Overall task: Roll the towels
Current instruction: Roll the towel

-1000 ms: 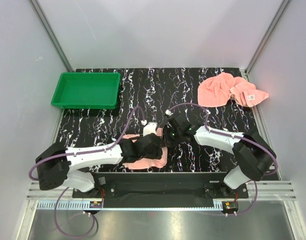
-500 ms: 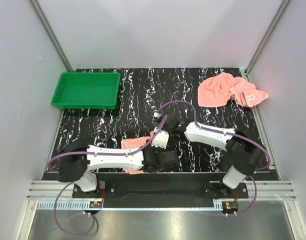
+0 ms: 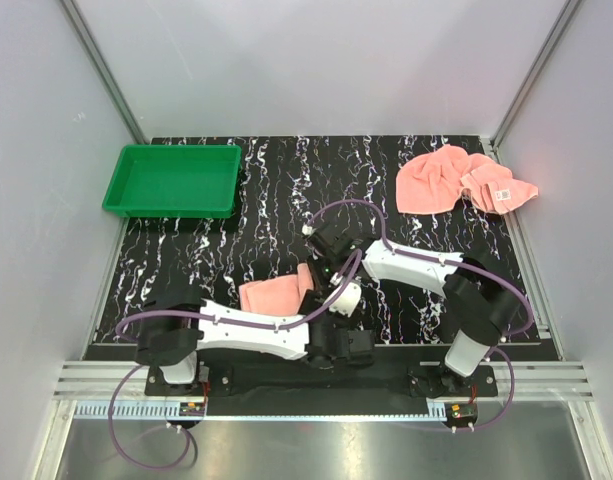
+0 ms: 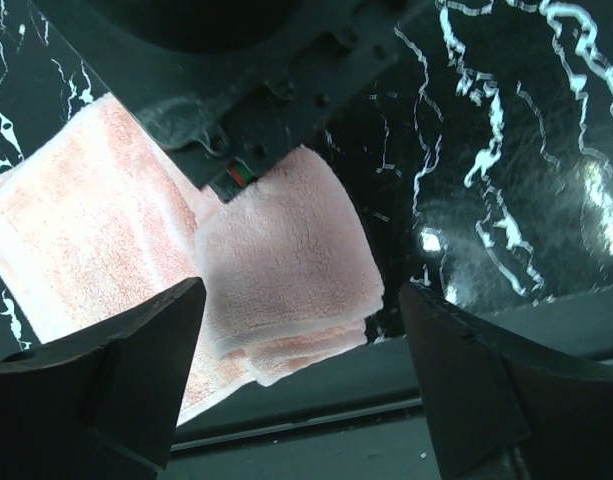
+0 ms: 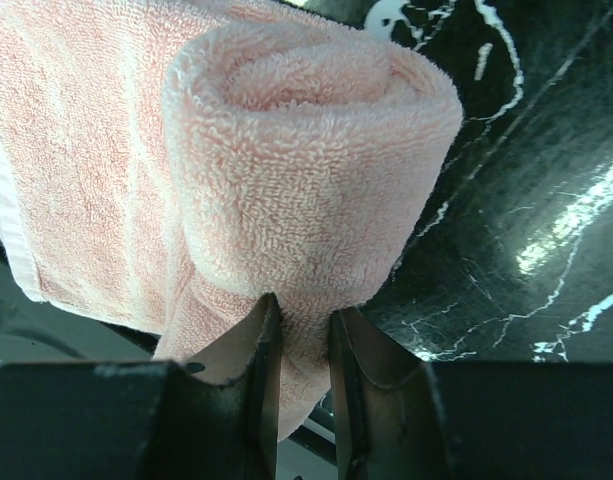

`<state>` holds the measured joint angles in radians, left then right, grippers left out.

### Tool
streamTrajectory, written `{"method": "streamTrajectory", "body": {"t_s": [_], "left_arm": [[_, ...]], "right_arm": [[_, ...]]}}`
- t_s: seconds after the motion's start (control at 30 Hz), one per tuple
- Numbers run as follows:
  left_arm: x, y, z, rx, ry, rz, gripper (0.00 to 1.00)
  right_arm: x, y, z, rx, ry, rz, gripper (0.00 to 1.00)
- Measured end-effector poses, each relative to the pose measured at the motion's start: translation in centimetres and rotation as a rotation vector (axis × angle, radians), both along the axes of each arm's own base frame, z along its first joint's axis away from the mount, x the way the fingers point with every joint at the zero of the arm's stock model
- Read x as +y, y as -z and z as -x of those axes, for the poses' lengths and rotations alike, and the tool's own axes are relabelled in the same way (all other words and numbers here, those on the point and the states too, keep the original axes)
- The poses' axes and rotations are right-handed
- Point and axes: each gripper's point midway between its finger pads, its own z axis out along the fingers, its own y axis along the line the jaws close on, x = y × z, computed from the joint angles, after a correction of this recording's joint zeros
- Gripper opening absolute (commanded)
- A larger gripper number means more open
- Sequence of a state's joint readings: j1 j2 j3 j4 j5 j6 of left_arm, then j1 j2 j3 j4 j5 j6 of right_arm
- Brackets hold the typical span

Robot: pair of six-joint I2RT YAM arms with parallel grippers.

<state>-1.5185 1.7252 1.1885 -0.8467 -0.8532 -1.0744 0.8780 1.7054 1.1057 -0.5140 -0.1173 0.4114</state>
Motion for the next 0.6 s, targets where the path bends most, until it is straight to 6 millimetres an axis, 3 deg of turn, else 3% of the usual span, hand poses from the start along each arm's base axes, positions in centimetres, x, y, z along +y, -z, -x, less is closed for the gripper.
{"method": "streamTrajectory", "body": {"t_s": [0.23,0.43,0.6], "left_arm": [[0.0,0.9,0.3,-0.004,0.031,0.008,0.86],[0.5,3.6,0.9,0.013,0.047,-0.033,0.77],[1.6,5.2,1.2,0.01,0.047,-0.085,0.55]], "right_arm": [[0.6,0.0,0.2,0.009,-0.015,0.0,0.13],[1.0,-0.2,0.1,0.029,-0.015,0.022,0.14],[1.3,-0.5,0.3,0.058,-0.017,0.013,0.23]]}}
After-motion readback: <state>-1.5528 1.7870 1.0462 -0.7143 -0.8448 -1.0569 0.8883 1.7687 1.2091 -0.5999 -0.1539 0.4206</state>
